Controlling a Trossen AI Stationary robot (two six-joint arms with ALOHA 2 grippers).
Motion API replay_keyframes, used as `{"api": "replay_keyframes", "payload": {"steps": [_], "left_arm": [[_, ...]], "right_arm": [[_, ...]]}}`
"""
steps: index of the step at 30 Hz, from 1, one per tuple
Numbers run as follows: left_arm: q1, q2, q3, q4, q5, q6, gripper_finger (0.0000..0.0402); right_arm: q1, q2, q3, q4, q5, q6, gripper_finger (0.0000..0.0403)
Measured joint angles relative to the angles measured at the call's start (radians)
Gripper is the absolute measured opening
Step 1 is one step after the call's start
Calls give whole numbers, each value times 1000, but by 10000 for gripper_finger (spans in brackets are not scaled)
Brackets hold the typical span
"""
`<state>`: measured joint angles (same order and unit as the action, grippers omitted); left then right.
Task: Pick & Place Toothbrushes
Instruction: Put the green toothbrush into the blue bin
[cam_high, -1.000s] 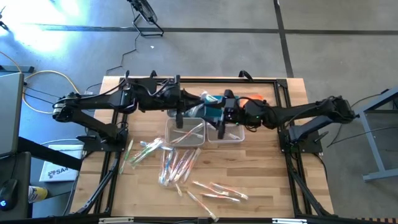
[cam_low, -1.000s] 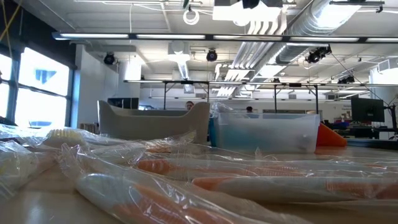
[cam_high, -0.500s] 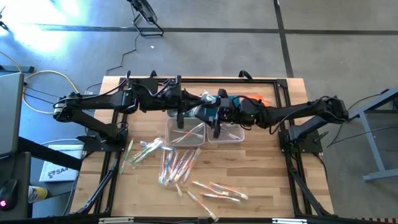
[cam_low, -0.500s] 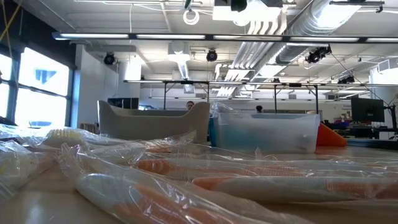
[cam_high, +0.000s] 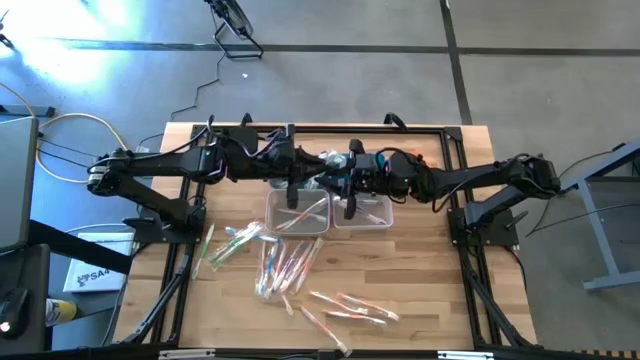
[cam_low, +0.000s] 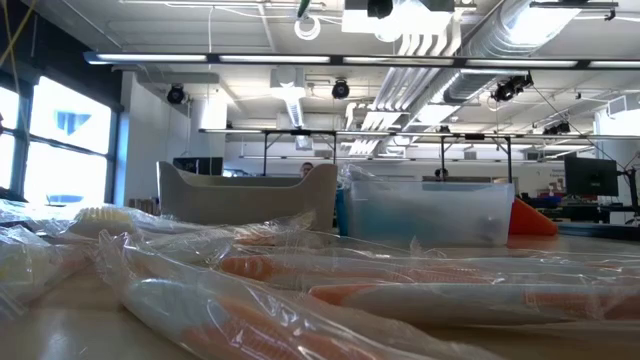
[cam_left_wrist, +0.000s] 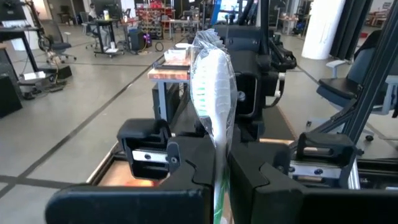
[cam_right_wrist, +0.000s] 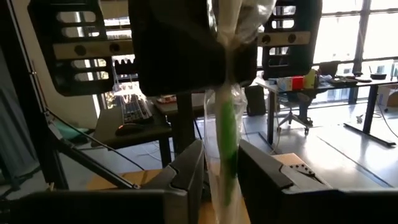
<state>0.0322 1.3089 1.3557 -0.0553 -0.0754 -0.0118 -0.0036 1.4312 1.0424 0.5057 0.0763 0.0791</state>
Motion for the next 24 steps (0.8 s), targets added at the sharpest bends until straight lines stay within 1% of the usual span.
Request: {"api": "replay_keyframes", "payload": {"steps": [4, 9, 18, 21, 24], "left_arm": [[0, 14, 1, 10, 3, -2, 12], [0, 16, 0, 5, 0, -4, 12], [0, 18, 0, 0, -17, 2, 17], [0, 21, 0, 0, -45, 5, 30], [0, 21, 0, -5, -74, 5, 56]], "right_arm": [[0, 0, 0, -1, -1, -3, 61], [0, 0, 0, -8, -1, -7, 18], [0, 0, 0, -21, 4, -7, 17], [0, 0, 0, -26, 6, -4, 15], [0, 0, 0, -31, 5, -1, 13]]}}
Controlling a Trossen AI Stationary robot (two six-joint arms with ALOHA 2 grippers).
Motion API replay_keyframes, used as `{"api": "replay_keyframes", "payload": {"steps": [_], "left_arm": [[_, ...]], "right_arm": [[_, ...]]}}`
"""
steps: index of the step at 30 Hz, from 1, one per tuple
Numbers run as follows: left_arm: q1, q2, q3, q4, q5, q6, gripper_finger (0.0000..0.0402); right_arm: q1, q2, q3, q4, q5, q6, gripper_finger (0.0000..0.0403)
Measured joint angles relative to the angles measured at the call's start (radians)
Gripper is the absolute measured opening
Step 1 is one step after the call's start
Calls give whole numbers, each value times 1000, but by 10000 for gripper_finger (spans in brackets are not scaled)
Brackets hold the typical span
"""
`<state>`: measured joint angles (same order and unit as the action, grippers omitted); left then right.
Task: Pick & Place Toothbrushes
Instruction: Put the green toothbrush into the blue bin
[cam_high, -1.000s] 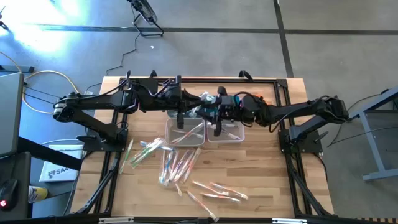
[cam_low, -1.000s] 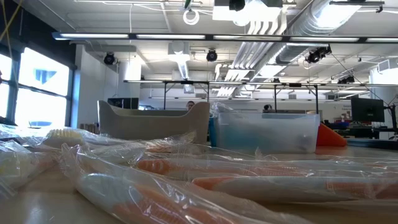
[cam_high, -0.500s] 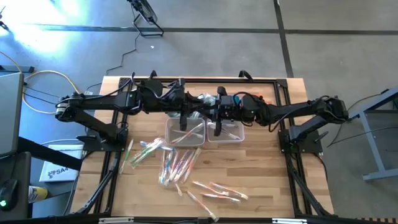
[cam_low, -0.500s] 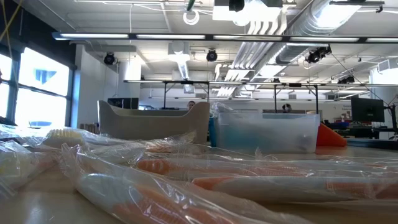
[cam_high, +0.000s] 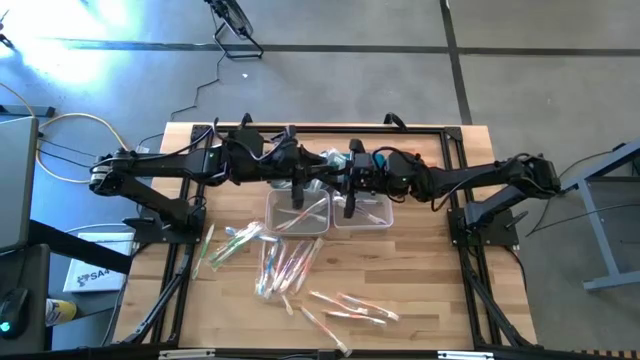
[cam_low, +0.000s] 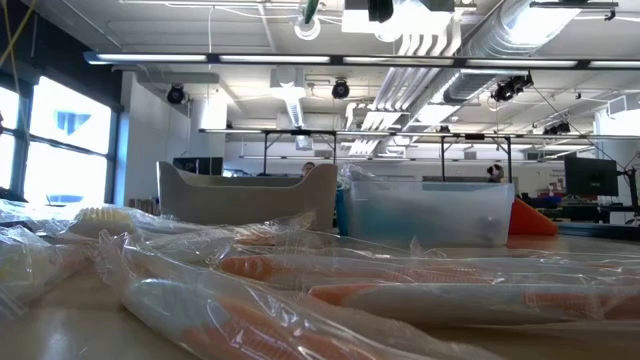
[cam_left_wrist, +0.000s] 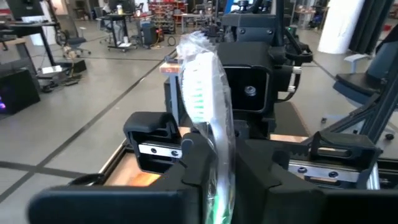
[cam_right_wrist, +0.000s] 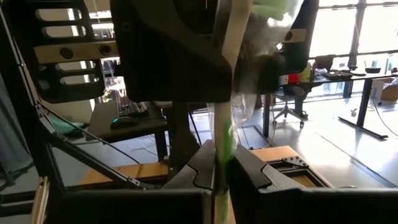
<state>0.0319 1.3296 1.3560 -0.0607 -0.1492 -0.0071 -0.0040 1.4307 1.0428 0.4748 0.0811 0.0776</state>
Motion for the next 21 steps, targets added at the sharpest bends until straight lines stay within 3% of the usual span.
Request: {"api": "replay_keyframes", "payload": {"steps": [10, 21], "left_arm": [[1, 0, 0, -11, -32, 14, 166], [1, 0, 0, -25, -29, 11, 181]], "right_arm": [[-4, 0, 0, -12, 13, -3, 12], [-19, 0, 0, -17, 15, 0, 12]]}}
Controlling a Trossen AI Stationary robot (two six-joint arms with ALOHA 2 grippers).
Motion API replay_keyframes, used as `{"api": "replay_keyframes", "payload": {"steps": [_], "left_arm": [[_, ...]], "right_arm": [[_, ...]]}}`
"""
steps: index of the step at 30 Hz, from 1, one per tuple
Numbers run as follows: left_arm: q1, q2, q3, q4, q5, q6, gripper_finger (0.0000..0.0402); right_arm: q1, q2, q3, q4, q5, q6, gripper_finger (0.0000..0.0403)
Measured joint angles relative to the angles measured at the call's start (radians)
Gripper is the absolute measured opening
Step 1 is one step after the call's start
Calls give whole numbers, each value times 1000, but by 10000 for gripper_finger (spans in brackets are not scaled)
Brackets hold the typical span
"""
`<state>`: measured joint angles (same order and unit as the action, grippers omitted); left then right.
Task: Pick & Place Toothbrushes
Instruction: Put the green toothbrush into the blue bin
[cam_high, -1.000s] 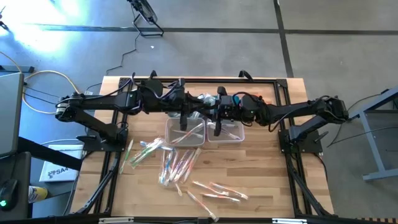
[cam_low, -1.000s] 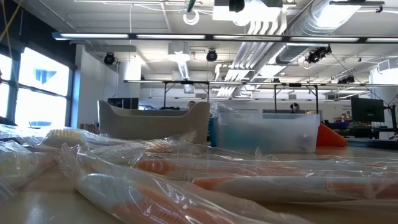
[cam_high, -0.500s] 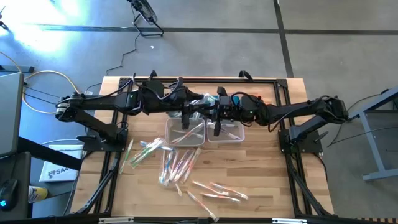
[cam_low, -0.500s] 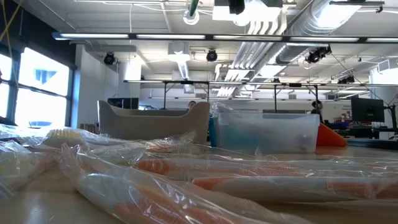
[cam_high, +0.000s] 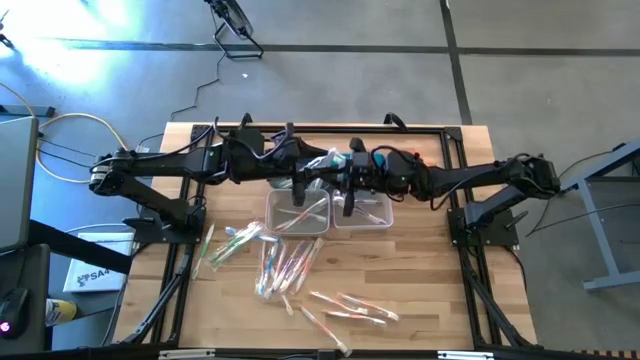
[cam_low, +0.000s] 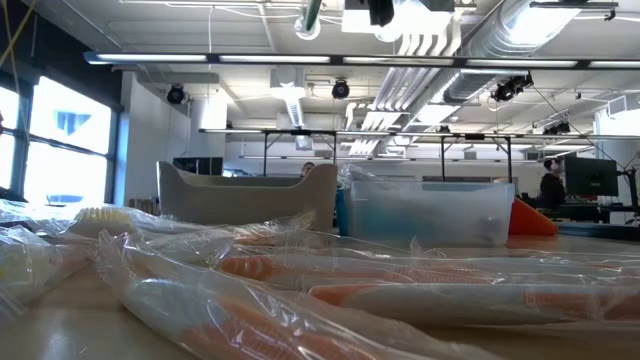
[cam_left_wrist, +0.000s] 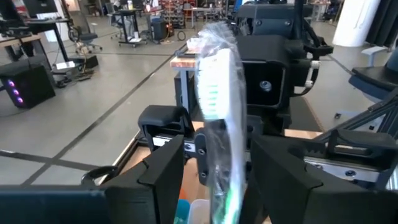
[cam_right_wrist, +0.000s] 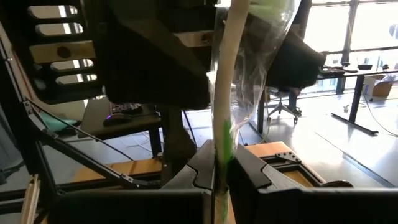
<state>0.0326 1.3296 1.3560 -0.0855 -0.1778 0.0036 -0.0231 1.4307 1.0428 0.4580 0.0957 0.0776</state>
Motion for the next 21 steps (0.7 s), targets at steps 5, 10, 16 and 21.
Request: {"api": "replay_keyframes", "payload": {"steps": [5, 10, 16, 21], "left_arm": [[1, 0, 0, -36, 3, 0, 181], [1, -37, 0, -133, -49, 23, 181], [1, -114, -35, -204, -121, 36, 182], [1, -191, -123, -192, -120, 37, 182]], "right_arm": [[-7, 0, 0, -19, 6, 2, 12], [-21, 0, 0, -70, 13, 4, 12], [-53, 0, 0, -124, 18, 5, 12], [-88, -5, 0, -234, 56, 4, 12]]}}
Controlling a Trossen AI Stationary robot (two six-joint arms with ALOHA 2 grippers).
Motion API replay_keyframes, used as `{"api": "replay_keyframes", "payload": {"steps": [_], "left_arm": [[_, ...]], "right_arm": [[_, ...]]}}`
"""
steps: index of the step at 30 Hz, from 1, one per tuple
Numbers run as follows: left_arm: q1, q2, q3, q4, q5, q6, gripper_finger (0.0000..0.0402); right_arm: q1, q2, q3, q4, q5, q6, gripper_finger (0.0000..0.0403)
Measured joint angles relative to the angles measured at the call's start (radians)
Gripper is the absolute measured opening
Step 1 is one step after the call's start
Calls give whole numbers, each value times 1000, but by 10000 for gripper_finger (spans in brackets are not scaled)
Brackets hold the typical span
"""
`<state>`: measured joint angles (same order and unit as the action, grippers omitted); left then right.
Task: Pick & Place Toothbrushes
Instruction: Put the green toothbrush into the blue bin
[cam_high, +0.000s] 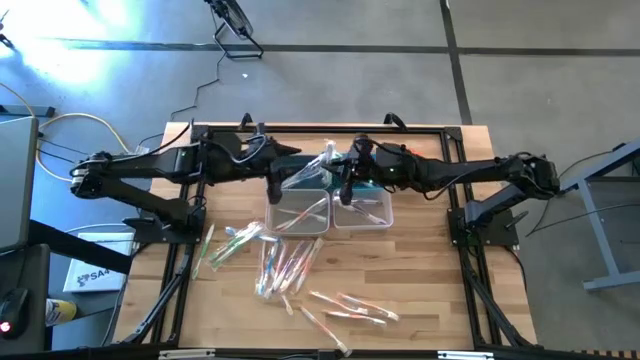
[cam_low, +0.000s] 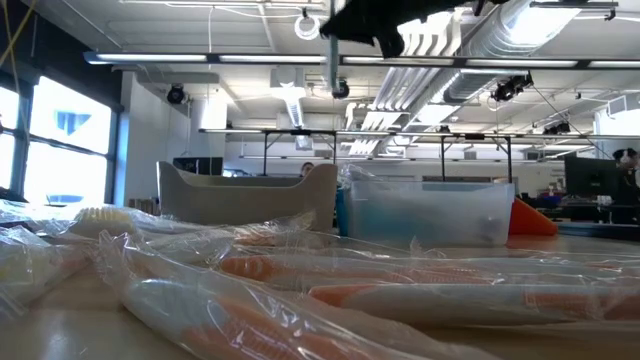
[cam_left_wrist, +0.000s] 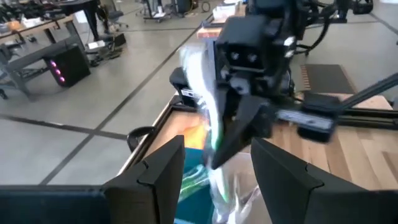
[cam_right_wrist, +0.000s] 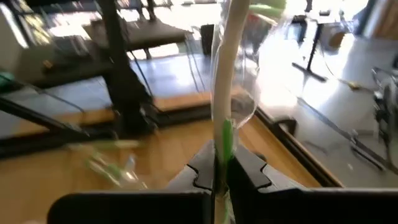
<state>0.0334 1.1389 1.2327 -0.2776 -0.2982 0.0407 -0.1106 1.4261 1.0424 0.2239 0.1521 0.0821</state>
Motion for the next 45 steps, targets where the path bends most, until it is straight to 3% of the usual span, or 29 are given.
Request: {"api": "replay_keyframes", "payload": {"steps": [9, 18, 36, 45], "left_arm": [[0, -121, -174, 104, -2, -46, 182], [-1, -223, -330, 172, -3, -145, 182], [-1, -235, -345, 182, -3, -207, 182], [-1, -235, -345, 180, -3, -233, 182]], "right_arm": [[-82, -1, 0, -307, 6, -17, 12], [-140, -2, 0, -524, 60, -169, 12], [-199, 9, 120, -858, 85, -518, 12], [-177, 133, 120, -906, 104, -639, 12]]}}
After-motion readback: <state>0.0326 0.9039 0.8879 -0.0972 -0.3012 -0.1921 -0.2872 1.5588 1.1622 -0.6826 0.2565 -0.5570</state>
